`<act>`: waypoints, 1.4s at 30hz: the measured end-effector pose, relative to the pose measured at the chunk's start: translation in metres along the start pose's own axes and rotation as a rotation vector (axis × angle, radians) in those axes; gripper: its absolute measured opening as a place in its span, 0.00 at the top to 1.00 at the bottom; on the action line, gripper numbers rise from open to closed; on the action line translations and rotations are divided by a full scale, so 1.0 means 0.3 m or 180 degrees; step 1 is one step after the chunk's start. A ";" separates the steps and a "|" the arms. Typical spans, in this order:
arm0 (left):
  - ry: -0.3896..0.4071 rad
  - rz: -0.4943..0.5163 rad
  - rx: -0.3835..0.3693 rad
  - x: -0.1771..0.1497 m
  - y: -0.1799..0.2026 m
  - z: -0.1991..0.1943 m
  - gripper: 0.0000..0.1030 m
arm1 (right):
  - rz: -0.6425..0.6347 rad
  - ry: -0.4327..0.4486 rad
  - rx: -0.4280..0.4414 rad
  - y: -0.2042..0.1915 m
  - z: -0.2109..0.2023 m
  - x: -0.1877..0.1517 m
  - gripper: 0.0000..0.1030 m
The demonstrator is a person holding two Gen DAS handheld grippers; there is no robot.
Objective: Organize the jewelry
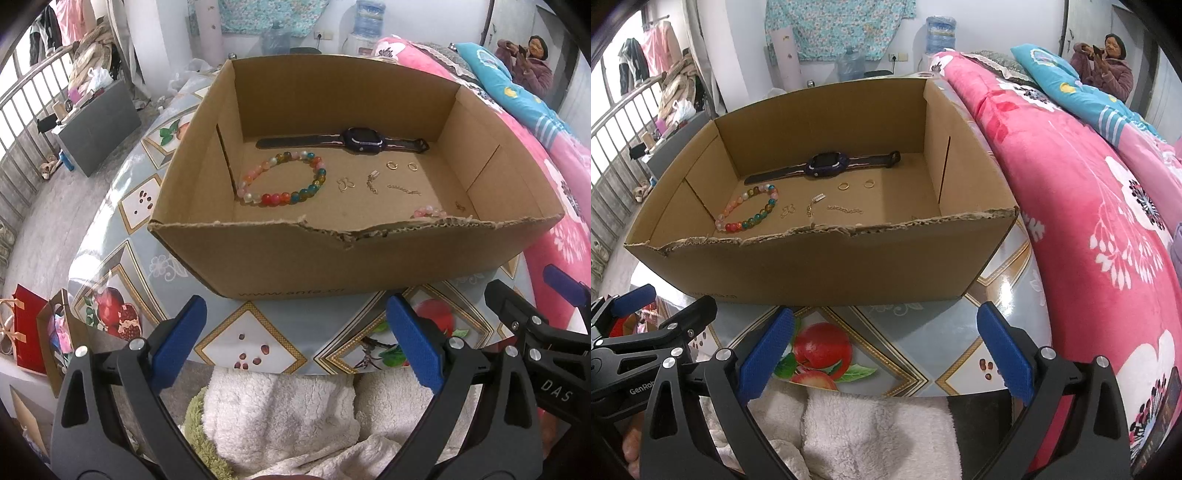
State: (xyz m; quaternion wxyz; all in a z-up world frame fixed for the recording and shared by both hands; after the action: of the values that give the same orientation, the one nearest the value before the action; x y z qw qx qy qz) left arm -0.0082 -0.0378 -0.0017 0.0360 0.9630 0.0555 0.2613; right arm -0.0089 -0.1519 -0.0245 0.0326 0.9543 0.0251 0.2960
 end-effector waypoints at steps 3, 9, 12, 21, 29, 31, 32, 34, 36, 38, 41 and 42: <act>-0.0008 -0.0005 0.0000 0.000 0.000 0.003 0.09 | 0.0002 -0.0005 0.0004 0.000 0.004 0.000 0.06; -0.0029 -0.0024 0.0002 0.000 -0.001 0.010 0.09 | 0.0014 -0.0043 0.0026 0.002 0.017 0.001 0.06; -0.0030 -0.0039 0.0000 0.002 -0.003 0.011 0.09 | -0.0007 -0.0035 0.0016 0.002 0.018 0.005 0.06; -0.0035 -0.0048 0.0007 0.004 -0.005 0.016 0.09 | -0.0029 -0.0043 -0.0005 -0.004 0.019 0.009 0.06; -0.0062 -0.0069 0.0000 0.003 -0.005 0.026 0.09 | -0.0033 -0.0042 -0.0008 -0.003 0.020 0.011 0.06; -0.0064 -0.0071 -0.0002 0.002 -0.005 0.027 0.09 | -0.0035 -0.0043 -0.0010 -0.003 0.019 0.011 0.06; -0.0066 -0.0072 -0.0005 0.003 -0.006 0.027 0.09 | -0.0037 -0.0040 -0.0011 -0.003 0.019 0.012 0.06; -0.0062 -0.0070 0.0000 0.002 -0.005 0.026 0.09 | -0.0037 -0.0042 -0.0010 -0.003 0.020 0.012 0.06; -0.0064 -0.0068 -0.0001 0.003 -0.005 0.027 0.09 | -0.0033 -0.0044 -0.0008 -0.003 0.020 0.011 0.06; -0.0063 -0.0067 0.0002 0.002 -0.005 0.027 0.09 | -0.0034 -0.0045 -0.0008 -0.003 0.020 0.011 0.06; -0.0064 -0.0070 -0.0003 0.004 -0.006 0.026 0.09 | -0.0035 -0.0042 -0.0010 -0.004 0.019 0.012 0.06; -0.0064 -0.0068 -0.0001 0.004 -0.005 0.026 0.09 | -0.0038 -0.0042 -0.0012 -0.003 0.020 0.012 0.06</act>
State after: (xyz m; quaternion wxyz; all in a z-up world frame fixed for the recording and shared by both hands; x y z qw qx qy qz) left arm -0.0032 -0.0363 -0.0080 0.0395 0.9649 0.0654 0.2512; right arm -0.0026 -0.1511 -0.0275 0.0363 0.9560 0.0300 0.2895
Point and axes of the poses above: each gripper's, at about its wrist camera, not at the fingertips, and z roughly the way its jaws point, y to its right, x to its top, the point moved 4 cm from there along z, roughly the way its jaws point, and after that the axes turned 11 degrees about -z, right-handed, at the moved point
